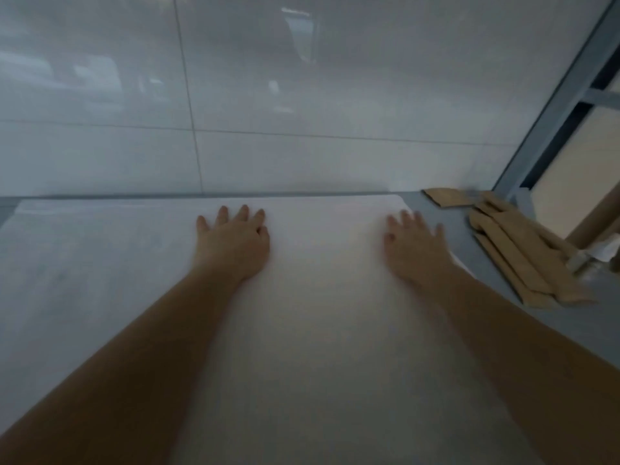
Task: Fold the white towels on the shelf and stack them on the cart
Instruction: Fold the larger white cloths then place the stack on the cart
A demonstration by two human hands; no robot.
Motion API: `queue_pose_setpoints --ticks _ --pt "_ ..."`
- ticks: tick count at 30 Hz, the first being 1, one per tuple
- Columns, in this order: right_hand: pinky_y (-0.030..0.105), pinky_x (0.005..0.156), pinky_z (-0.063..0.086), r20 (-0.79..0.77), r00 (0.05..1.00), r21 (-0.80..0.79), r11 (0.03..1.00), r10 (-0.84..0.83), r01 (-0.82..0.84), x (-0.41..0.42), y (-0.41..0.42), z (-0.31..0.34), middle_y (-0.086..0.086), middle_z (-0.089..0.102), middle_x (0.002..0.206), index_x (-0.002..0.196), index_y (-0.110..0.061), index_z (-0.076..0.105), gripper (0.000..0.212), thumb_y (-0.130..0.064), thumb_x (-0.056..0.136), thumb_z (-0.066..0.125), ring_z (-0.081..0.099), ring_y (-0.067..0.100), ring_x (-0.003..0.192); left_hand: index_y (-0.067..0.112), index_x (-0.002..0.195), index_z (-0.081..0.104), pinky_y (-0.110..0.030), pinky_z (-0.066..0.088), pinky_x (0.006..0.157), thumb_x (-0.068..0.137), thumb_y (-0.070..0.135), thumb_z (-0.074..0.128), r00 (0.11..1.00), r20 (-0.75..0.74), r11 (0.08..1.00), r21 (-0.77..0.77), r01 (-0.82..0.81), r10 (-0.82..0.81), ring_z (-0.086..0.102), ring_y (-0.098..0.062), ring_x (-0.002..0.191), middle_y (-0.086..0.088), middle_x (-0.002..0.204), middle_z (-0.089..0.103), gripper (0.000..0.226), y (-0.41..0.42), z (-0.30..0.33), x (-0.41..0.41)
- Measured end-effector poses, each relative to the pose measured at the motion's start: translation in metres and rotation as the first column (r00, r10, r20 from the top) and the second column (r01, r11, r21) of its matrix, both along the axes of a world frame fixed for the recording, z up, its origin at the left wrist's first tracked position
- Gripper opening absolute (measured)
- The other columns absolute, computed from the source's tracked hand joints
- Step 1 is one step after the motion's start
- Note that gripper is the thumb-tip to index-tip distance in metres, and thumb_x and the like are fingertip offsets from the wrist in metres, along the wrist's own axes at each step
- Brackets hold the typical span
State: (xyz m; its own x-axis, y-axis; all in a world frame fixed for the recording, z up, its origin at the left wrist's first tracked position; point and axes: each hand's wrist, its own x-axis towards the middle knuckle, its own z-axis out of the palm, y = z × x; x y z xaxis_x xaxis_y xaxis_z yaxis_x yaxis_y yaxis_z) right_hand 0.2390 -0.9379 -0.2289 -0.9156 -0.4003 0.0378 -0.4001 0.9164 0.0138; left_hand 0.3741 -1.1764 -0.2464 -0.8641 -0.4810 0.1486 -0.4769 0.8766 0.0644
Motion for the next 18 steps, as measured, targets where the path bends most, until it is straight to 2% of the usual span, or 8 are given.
queue_pose_setpoints --ticks 2,4,8,11,15,18 --pt "0.053 0.115 0.0 0.056 0.976 -0.101 0.974 0.209 -0.203 0.044 -0.048 -0.005 -0.002 0.004 0.161 0.152 -0.026 0.015 0.05 -0.032 0.102 0.02 0.001 0.019 0.148 0.031 0.149 0.022 -0.059 0.013 0.111 0.099 0.039 0.019 1.0 -0.004 1.0 -0.002 -0.001 0.001 0.016 -0.028 0.144 0.004 0.158 0.02 0.05 -0.001 0.001 0.002" --pt "0.056 0.114 -0.002 0.083 0.949 -0.165 0.944 0.303 -0.287 0.086 -0.082 -0.011 -0.005 0.004 0.161 0.151 -0.029 0.015 0.051 -0.034 0.101 0.02 0.002 0.018 0.147 0.032 0.15 0.02 -0.059 0.011 0.112 0.098 0.039 0.019 1.0 0.011 1.0 0.004 -0.016 0.016 0.015 -0.027 0.145 0.004 0.159 0.018 0.052 -0.002 0.0 0.001" --pt "0.056 0.115 -0.004 0.078 0.962 -0.155 0.957 0.26 -0.246 0.101 -0.088 -0.014 -0.008 0.001 0.16 0.152 -0.034 0.008 0.055 -0.049 0.099 0.015 -0.001 0.016 0.147 0.036 0.151 0.006 -0.057 0.003 0.114 0.093 0.06 0.013 0.995 0.099 0.997 0.071 -0.033 0.026 0.002 -0.022 0.147 0.008 0.161 0.002 0.063 -0.008 0.001 0.003" --pt "0.056 0.115 0.0 0.082 0.96 -0.106 0.96 0.269 -0.26 0.096 -0.085 -0.014 -0.008 -0.001 0.161 0.151 -0.037 0.004 0.058 -0.056 0.097 0.013 -0.001 0.017 0.148 0.04 0.15 0.003 -0.056 0.003 0.113 0.085 0.076 0.009 0.983 0.152 0.991 0.06 -0.116 0.106 0.001 -0.02 0.148 0.011 0.16 0.0 0.075 -0.061 0.004 0.04" --pt "0.055 0.116 -0.001 0.08 0.962 -0.099 0.962 0.263 -0.255 0.095 -0.087 -0.017 -0.009 -0.002 0.16 0.15 -0.039 0.003 0.059 -0.06 0.095 0.012 -0.001 0.017 0.148 0.037 0.151 0.006 -0.052 0.006 0.117 0.091 0.069 0.012 0.916 0.197 0.925 0.086 -0.371 0.349 0.004 -0.021 0.148 0.007 0.161 0.001 0.068 -0.153 0.012 0.13" --pt "0.055 0.116 -0.001 0.073 0.967 -0.102 0.966 0.245 -0.237 0.095 -0.087 -0.017 -0.009 -0.002 0.16 0.15 -0.04 0.004 0.061 -0.061 0.094 0.011 0.0 0.017 0.148 0.031 0.152 0.01 -0.059 0.006 0.114 0.097 0.057 0.013 0.856 0.203 0.859 0.103 -0.501 0.475 0.007 -0.028 0.147 0.002 0.161 0.006 0.06 -0.162 0.017 0.155"
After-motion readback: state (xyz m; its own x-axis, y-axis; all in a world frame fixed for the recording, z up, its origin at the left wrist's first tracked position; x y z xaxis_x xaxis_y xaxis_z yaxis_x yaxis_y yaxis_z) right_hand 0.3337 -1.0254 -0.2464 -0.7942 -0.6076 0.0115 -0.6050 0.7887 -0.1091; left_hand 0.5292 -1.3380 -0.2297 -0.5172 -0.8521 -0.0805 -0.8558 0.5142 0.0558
